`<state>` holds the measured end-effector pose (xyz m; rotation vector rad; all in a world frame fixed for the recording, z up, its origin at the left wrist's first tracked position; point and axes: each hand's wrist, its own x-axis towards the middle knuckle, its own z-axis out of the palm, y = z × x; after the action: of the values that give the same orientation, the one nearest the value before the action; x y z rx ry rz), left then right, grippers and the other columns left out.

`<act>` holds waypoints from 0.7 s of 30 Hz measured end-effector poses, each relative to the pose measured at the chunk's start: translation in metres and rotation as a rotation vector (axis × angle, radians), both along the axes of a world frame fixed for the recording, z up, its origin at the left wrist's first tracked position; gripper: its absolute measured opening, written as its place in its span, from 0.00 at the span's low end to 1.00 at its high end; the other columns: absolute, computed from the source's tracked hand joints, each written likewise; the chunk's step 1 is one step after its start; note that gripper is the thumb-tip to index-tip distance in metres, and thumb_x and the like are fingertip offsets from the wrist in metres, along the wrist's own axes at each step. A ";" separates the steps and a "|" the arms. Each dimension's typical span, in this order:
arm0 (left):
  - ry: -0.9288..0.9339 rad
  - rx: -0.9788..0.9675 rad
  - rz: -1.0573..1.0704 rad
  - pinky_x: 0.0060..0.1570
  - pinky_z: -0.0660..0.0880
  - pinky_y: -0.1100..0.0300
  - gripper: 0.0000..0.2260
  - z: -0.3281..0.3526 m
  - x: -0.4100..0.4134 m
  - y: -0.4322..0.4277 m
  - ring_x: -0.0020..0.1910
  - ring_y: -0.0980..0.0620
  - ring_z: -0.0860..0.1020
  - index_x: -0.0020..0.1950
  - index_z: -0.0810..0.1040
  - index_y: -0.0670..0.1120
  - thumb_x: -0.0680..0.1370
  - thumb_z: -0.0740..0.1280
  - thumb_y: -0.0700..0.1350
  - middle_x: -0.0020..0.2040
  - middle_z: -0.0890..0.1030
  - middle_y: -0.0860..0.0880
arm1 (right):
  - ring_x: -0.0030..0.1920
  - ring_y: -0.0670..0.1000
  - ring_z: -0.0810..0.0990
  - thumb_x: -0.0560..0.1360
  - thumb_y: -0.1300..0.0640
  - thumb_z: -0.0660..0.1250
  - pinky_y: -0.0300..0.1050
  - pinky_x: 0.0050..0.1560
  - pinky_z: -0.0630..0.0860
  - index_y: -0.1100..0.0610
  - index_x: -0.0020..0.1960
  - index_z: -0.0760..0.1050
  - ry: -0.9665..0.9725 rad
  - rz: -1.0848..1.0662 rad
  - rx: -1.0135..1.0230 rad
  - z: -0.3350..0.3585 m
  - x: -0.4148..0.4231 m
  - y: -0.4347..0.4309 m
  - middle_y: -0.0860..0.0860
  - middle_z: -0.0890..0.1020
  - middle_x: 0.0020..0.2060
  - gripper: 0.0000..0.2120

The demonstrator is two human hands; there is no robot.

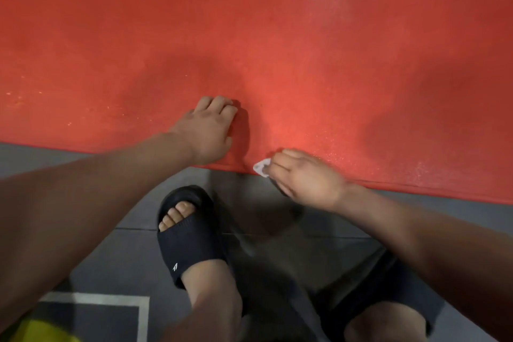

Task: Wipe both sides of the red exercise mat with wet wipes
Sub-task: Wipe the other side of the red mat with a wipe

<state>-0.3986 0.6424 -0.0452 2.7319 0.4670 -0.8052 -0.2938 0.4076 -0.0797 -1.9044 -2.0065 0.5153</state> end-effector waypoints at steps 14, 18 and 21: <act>-0.121 -0.119 0.117 0.71 0.66 0.42 0.34 -0.002 -0.008 -0.009 0.71 0.38 0.65 0.75 0.68 0.41 0.69 0.51 0.48 0.74 0.66 0.42 | 0.43 0.60 0.74 0.80 0.61 0.61 0.55 0.46 0.73 0.60 0.68 0.75 -0.045 -0.268 0.066 -0.015 0.001 0.059 0.57 0.76 0.43 0.17; -0.099 -0.115 0.094 0.75 0.62 0.43 0.31 -0.002 -0.011 -0.013 0.76 0.39 0.60 0.79 0.62 0.41 0.75 0.60 0.43 0.78 0.61 0.42 | 0.47 0.57 0.75 0.82 0.57 0.57 0.54 0.51 0.76 0.56 0.67 0.75 -0.039 -0.002 -0.030 -0.007 -0.004 -0.001 0.54 0.78 0.47 0.16; -0.067 -0.083 0.069 0.75 0.63 0.43 0.33 -0.003 -0.010 -0.015 0.76 0.40 0.58 0.80 0.60 0.42 0.75 0.64 0.44 0.79 0.59 0.43 | 0.44 0.61 0.76 0.79 0.58 0.60 0.56 0.45 0.74 0.56 0.58 0.77 -0.152 -0.268 -0.029 -0.010 0.027 -0.004 0.57 0.77 0.43 0.10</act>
<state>-0.4082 0.6276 -0.0483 2.6418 0.4994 -0.6968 -0.2664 0.4037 -0.0900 -2.2458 -1.7963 0.3395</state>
